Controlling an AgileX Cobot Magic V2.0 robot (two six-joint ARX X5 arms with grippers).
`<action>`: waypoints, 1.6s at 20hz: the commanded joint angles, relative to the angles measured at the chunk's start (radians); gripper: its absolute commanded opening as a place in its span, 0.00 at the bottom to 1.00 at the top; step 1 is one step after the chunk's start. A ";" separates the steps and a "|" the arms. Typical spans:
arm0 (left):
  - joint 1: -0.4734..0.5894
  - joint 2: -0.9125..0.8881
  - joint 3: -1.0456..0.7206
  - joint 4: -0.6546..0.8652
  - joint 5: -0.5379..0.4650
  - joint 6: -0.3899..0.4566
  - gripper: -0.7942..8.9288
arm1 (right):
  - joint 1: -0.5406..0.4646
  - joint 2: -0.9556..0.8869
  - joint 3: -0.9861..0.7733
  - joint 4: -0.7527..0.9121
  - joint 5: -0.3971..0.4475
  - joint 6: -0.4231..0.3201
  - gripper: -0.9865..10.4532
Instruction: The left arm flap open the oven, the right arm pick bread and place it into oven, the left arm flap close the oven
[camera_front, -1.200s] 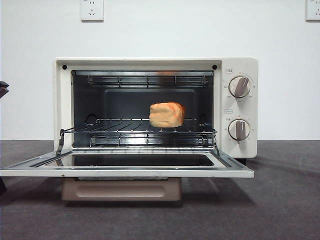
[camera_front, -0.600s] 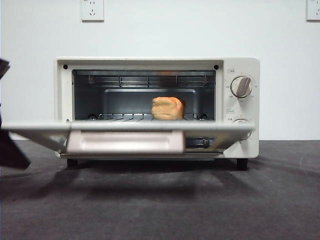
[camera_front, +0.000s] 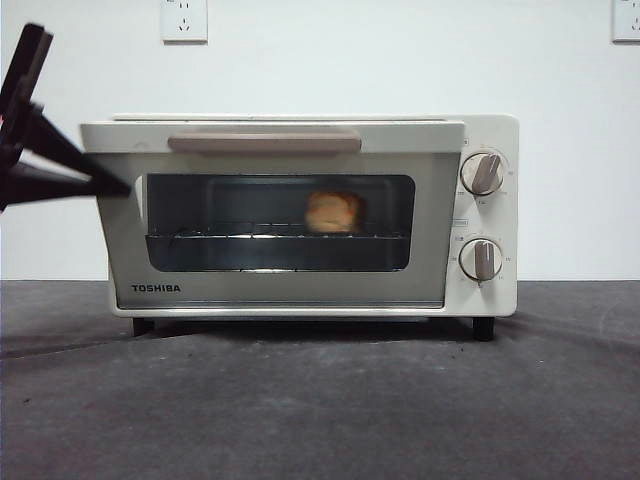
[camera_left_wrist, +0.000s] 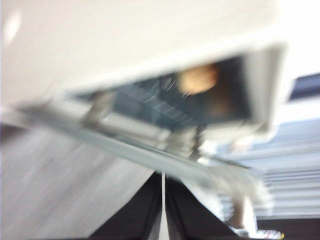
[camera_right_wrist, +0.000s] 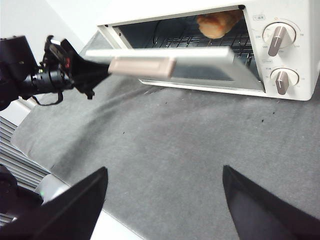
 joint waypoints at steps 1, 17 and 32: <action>-0.001 0.003 0.015 0.096 -0.016 -0.135 0.10 | 0.008 0.002 0.018 0.011 0.000 0.010 0.40; -0.001 -0.246 0.015 0.194 0.272 -0.209 0.10 | 0.008 0.002 0.018 0.010 0.002 -0.032 0.40; -0.001 -0.825 0.015 -0.008 0.281 0.002 0.10 | 0.008 0.002 0.018 0.011 0.004 -0.201 0.40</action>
